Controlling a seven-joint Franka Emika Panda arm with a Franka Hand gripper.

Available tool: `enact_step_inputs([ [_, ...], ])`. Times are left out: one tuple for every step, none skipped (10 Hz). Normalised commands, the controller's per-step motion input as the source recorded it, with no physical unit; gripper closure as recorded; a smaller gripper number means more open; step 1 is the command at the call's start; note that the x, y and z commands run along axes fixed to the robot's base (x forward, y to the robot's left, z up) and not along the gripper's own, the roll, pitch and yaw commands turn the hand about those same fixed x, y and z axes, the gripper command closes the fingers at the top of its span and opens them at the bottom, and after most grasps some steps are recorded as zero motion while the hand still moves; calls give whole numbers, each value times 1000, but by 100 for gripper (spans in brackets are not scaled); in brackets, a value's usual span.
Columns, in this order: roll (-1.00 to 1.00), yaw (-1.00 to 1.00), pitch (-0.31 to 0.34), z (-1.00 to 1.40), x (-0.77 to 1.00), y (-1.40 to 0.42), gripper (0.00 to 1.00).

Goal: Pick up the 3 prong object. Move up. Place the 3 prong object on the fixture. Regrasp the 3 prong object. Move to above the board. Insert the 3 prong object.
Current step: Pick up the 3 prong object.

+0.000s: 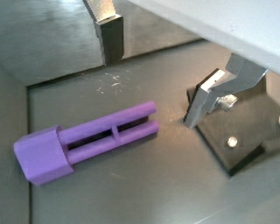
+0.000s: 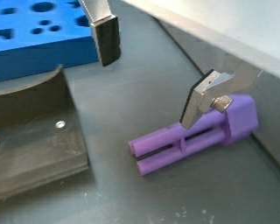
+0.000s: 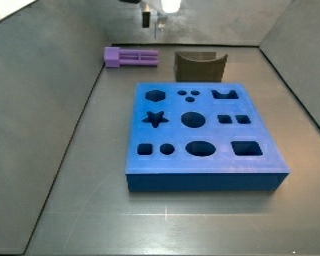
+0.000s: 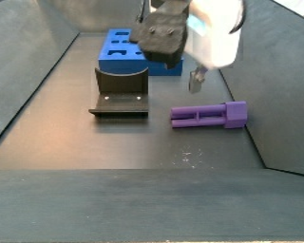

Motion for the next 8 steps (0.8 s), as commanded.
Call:
enact_step_inputs([
  [-209,-563,-67,-451,-29,191,0],
  [-344,-346,-139,-423,-40,331,0],
  [-360,-309,-130,-403,-57,357,0],
  [-286,-489,-77,-486,-57,209,0],
  [-296,-580,-110,-446,-51,86,0],
  [-350,-631,-170,-357,-189,0,0],
  [-413,-600,-190,-251,-211,0,0],
  [-399,-426,-191,-277,-54,29,0],
])
